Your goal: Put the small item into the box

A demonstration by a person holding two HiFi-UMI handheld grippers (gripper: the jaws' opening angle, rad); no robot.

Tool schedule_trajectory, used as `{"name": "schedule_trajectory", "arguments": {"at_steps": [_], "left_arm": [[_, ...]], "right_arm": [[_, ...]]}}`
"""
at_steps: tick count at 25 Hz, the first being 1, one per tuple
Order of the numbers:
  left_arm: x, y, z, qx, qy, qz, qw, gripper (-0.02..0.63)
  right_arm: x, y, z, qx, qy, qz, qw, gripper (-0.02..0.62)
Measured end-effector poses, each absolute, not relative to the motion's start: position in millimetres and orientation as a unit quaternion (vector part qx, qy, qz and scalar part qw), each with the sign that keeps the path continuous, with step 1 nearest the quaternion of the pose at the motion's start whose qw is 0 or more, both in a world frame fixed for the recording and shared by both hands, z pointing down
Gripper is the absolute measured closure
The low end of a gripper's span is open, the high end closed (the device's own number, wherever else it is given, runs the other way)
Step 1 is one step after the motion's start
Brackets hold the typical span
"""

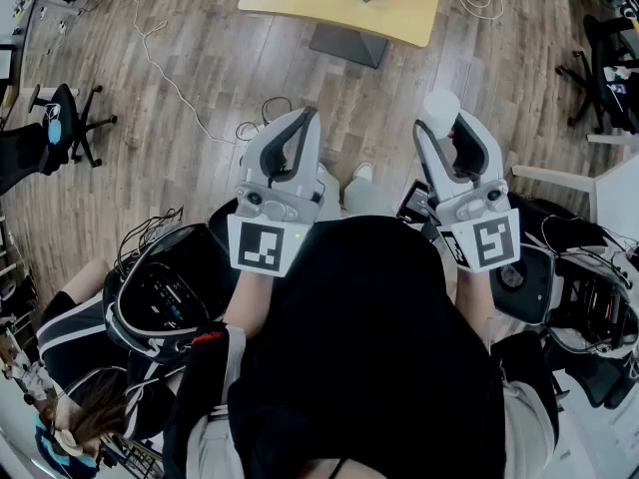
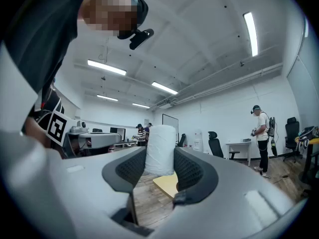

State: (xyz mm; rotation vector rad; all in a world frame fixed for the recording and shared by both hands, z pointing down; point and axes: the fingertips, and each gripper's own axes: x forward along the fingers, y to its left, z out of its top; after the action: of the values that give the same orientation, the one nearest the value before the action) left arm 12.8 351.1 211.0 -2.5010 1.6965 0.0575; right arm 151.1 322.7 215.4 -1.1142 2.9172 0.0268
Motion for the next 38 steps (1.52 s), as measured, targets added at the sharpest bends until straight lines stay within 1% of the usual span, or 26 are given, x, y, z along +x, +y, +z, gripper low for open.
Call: {"name": "schedule_trajectory", "arguments": {"at_steps": [7, 20, 27, 36, 38], "left_arm": [[13.5, 334.9, 198.9, -0.831, 0.552, 0.022, 0.065, 0.604], [29.2, 312.7, 208.1, -0.833, 0.550, 0.017, 0.061, 0.604], [37.8, 312.1, 213.9, -0.826, 0.560, 0.014, 0.062, 0.604], [15.8, 276.0, 223.7, -0.825, 0.562, 0.018, 0.055, 0.604], [3.4, 280.1, 228.4, -0.829, 0.556, 0.018, 0.057, 0.604]], "right_arm": [[149.0, 317.9, 204.2, -0.365, 0.931, 0.011, 0.012, 0.420], [176.0, 298.2, 212.0, -0.372, 0.928, -0.004, 0.018, 0.420], [168.6, 295.9, 223.7, -0.349, 0.937, -0.011, 0.005, 0.419], [157.7, 265.2, 230.0, -0.353, 0.936, -0.005, -0.007, 0.419], [146.5, 269.9, 234.6, -0.362, 0.932, -0.002, -0.010, 0.419]]}}
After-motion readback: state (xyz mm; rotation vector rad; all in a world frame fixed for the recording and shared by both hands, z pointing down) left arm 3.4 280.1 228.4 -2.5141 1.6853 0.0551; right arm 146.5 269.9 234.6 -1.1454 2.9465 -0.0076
